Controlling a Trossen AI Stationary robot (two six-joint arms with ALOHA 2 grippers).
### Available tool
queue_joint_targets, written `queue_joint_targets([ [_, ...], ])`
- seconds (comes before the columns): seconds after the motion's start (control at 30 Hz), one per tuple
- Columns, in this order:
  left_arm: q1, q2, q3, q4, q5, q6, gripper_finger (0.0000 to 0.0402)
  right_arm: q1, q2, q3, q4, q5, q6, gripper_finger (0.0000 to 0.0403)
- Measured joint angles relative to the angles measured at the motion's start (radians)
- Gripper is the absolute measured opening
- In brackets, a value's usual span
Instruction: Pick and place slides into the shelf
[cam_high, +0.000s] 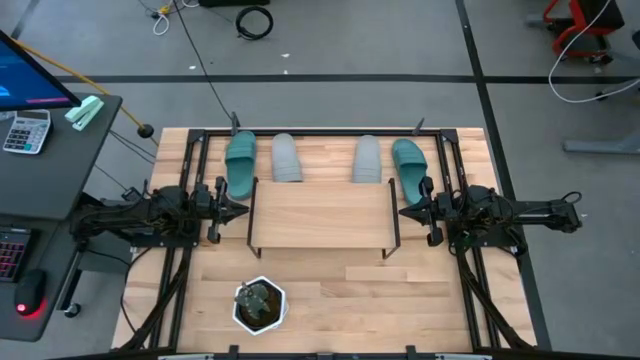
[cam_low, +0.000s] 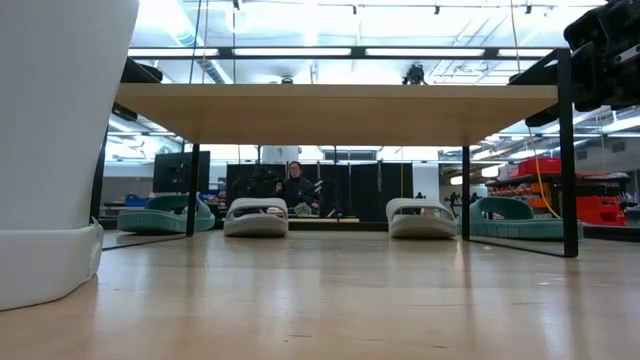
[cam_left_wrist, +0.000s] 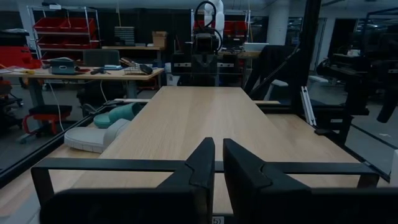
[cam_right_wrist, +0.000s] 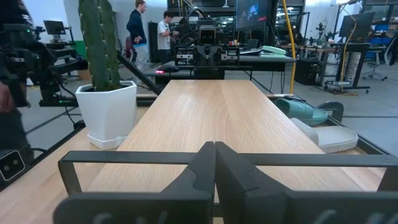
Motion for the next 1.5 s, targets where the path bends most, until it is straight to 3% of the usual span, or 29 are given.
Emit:
queue_joint_targets([
  [0.33, 0.000, 0.000, 0.000, 0.000, 0.000, 0.000, 0.0028, 0.000, 0.000, 0.000, 0.000, 0.000, 0.000, 0.0014],
  [1.5, 0.000, 0.000, 0.000, 0.000, 0.000, 0.000, 0.0038, 0.000, 0.000, 0.000, -0.008, 0.002, -0.027, 0.0014],
])
